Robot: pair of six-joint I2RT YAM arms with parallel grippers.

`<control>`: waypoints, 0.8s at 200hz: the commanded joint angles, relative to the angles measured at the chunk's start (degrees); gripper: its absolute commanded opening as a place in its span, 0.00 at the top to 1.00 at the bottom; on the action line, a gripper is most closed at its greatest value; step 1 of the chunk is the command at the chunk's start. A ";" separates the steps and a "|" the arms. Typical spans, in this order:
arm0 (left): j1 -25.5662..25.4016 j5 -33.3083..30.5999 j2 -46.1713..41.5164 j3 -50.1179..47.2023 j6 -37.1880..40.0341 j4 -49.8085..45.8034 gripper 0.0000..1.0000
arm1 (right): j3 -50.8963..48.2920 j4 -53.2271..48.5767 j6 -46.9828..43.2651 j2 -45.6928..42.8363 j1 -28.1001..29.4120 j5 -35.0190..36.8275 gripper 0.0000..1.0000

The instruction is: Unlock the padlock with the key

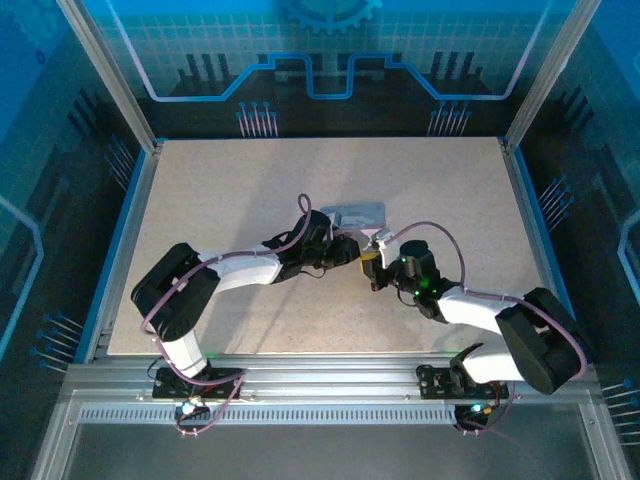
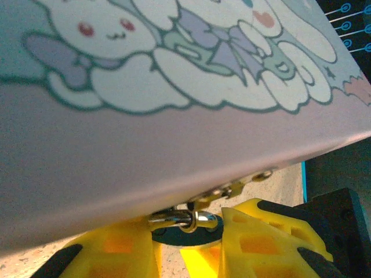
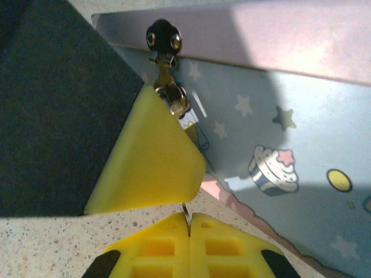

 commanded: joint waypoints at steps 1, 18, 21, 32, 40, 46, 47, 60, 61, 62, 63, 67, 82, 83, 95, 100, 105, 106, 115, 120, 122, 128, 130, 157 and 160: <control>-1.36 4.37 -0.11 1.62 0.26 0.48 0.86 | 4.30 10.37 1.38 0.38 -0.81 -2.11 1.00; -1.32 4.62 0.40 1.45 -0.09 1.07 0.86 | 5.06 10.92 1.81 0.76 -1.16 -2.64 1.00; -1.39 4.70 0.52 1.44 -0.23 1.16 0.86 | 5.24 11.07 1.89 0.81 -1.17 -2.77 1.00; -1.38 4.80 0.65 1.29 -0.45 1.57 0.86 | 5.62 11.36 2.11 1.07 -1.27 -3.08 1.00; -1.37 4.89 0.82 1.29 -0.60 1.81 0.86 | 5.81 11.59 2.33 1.28 -1.39 -3.19 1.00; -1.39 4.91 0.87 1.27 -0.67 1.91 0.86 | 5.89 11.93 2.58 1.57 -1.36 -3.27 1.00; -1.37 4.90 0.87 1.27 -0.68 1.91 0.86 | 5.85 12.01 2.61 1.61 -1.40 -3.28 1.00; -1.38 5.06 0.87 1.36 -0.70 1.87 0.86 | 5.74 13.01 3.37 2.14 -1.35 -3.45 1.00; -1.36 5.06 0.87 1.35 -0.70 1.89 0.86 | 5.73 13.12 3.44 2.20 -1.35 -3.50 1.00; -1.40 5.06 0.87 1.40 -0.70 1.90 0.86 | 5.73 13.22 3.48 2.23 -1.35 -3.48 1.00; -1.42 5.11 0.87 1.38 -0.74 1.91 0.86 | 5.69 13.32 3.54 2.33 -1.39 -3.51 1.00; -1.39 5.15 0.86 1.35 -0.71 1.91 0.86 | 5.64 13.67 3.72 2.43 -1.35 -3.59 1.00; -1.38 5.52 1.01 1.49 -0.80 1.98 0.85 | 5.55 14.48 4.38 3.05 -1.38 -3.66 1.00; -1.41 5.51 1.03 1.55 -0.84 2.04 0.85 | 5.55 14.52 4.44 3.10 -1.36 -3.73 1.00; -1.30 5.72 1.15 1.61 -0.87 2.24 0.84 | 5.52 14.55 4.87 3.39 -1.35 -3.80 1.00; -1.27 5.72 1.20 1.62 -0.91 2.22 0.83 | 5.40 14.55 4.99 3.54 -1.35 -3.81 1.00; -1.31 5.68 1.07 1.62 -0.83 2.26 0.82 | 5.29 14.36 5.10 3.51 -1.35 -3.70 1.00; -1.28 5.68 1.10 1.62 -0.85 2.26 0.81 | 5.25 14.28 5.14 3.50 -1.39 -3.71 1.00; -1.14 5.59 0.92 1.62 -0.66 2.14 0.79 | 5.07 13.29 5.31 3.48 -1.36 -3.30 1.00; -1.10 5.51 0.67 1.59 -0.61 2.11 0.78 | 4.95 12.56 5.36 3.46 -1.35 -3.01 1.00; -1.07 5.55 0.64 1.57 -0.61 2.12 0.77 | 4.87 12.27 5.37 3.48 -1.39 -2.89 1.00; -0.78 5.52 0.38 1.51 -0.58 2.09 0.76 | 4.56 11.49 5.45 3.52 -1.36 -2.40 1.00; -0.70 5.53 0.31 1.46 -0.56 2.16 0.76 | 4.47 11.17 5.52 3.54 -1.37 -2.27 1.00; 0.30 5.59 -0.51 1.27 -0.45 2.17 0.69 | 2.47 10.03 6.79 4.62 -1.49 -0.94 1.00; 0.34 5.66 -0.60 1.31 -0.39 2.14 0.68 | 2.30 10.13 6.93 4.82 -1.52 -0.89 1.00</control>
